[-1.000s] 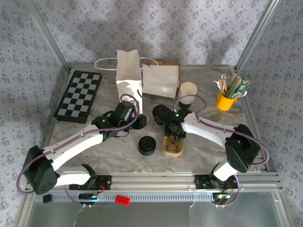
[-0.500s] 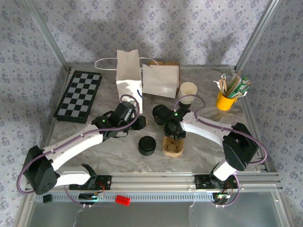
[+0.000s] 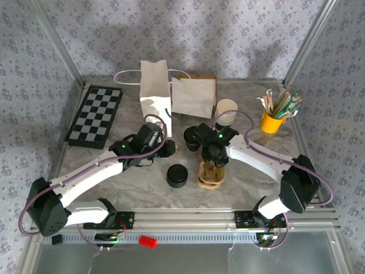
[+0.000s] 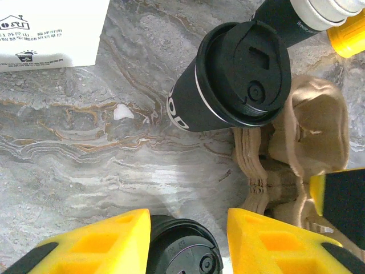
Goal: Pack the takeout coffee
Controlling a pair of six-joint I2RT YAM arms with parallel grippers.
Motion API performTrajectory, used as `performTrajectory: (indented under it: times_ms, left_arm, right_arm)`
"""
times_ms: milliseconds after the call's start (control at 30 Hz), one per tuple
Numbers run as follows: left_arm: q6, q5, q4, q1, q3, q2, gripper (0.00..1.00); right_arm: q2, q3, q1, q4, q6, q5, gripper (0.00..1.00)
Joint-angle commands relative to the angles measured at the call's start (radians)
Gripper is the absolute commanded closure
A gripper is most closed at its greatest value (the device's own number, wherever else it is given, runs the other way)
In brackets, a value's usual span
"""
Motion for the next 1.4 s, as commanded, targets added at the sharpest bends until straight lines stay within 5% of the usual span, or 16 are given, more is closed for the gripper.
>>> performTrajectory:
  times_ms: [0,567,867,1367]
  left_arm:
    - [0.016,-0.004,-0.026,-0.011,0.011,-0.032,0.59]
    - [0.011,-0.002,-0.034,-0.013,0.01,-0.033,0.59]
    - [0.012,-0.002,-0.045,-0.014,0.024,-0.03,0.58]
    - [0.011,-0.004,-0.039,-0.021,0.032,-0.03,0.58]
  right_arm:
    - [-0.033,0.035,-0.016,-0.074,-0.101,-0.025,0.64]
    - [-0.01,-0.046,-0.054,-0.004,-0.213,-0.171,0.63]
    - [-0.006,-0.044,-0.054,-0.005,-0.214,-0.136,0.5]
    - [-0.004,-0.048,-0.037,0.018,-0.065,-0.095,0.44]
